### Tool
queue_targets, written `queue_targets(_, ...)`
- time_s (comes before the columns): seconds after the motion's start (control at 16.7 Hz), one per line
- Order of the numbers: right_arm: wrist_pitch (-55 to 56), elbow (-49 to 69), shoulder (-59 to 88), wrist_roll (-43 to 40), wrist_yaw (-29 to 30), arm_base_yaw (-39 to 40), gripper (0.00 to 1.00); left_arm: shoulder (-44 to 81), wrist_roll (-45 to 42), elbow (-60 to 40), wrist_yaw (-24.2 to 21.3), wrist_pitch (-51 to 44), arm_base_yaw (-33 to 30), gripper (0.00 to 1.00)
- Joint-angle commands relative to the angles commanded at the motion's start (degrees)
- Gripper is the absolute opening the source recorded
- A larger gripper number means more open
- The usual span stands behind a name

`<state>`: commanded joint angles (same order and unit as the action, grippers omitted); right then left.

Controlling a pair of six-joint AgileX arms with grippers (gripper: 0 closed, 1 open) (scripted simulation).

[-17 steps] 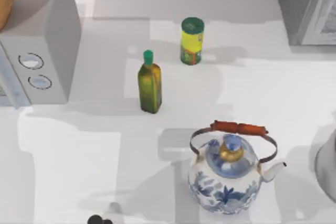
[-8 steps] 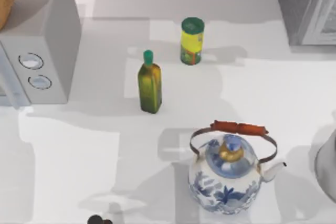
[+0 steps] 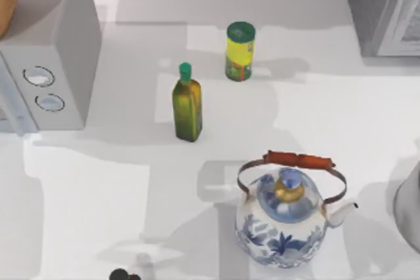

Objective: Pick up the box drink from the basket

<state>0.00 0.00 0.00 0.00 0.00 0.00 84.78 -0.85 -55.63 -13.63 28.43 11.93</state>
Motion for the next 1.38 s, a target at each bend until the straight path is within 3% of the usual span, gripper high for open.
queue_targets(0.3, 0.0, 0.0, 0.0, 0.0, 0.0, 0.0, 1.00, 0.0, 0.0, 0.0, 0.0, 0.0, 0.0, 0.02)
queue_targets(0.36, 0.0, 0.0, 0.0, 0.0, 0.0, 0.0, 1.00, 0.0, 0.0, 0.0, 0.0, 0.0, 0.0, 0.00)
queue_targets(0.96, 0.0, 0.0, 0.0, 0.0, 0.0, 0.0, 1.00, -1.0, 0.1, -1.4, 0.3, -0.4, 0.1, 0.00)
queue_targets(1.38, 0.0, 0.0, 0.0, 0.0, 0.0, 0.0, 1.00, -2.2, 1.4, -19.3, 4.9, -6.0, -1.2, 0.00)
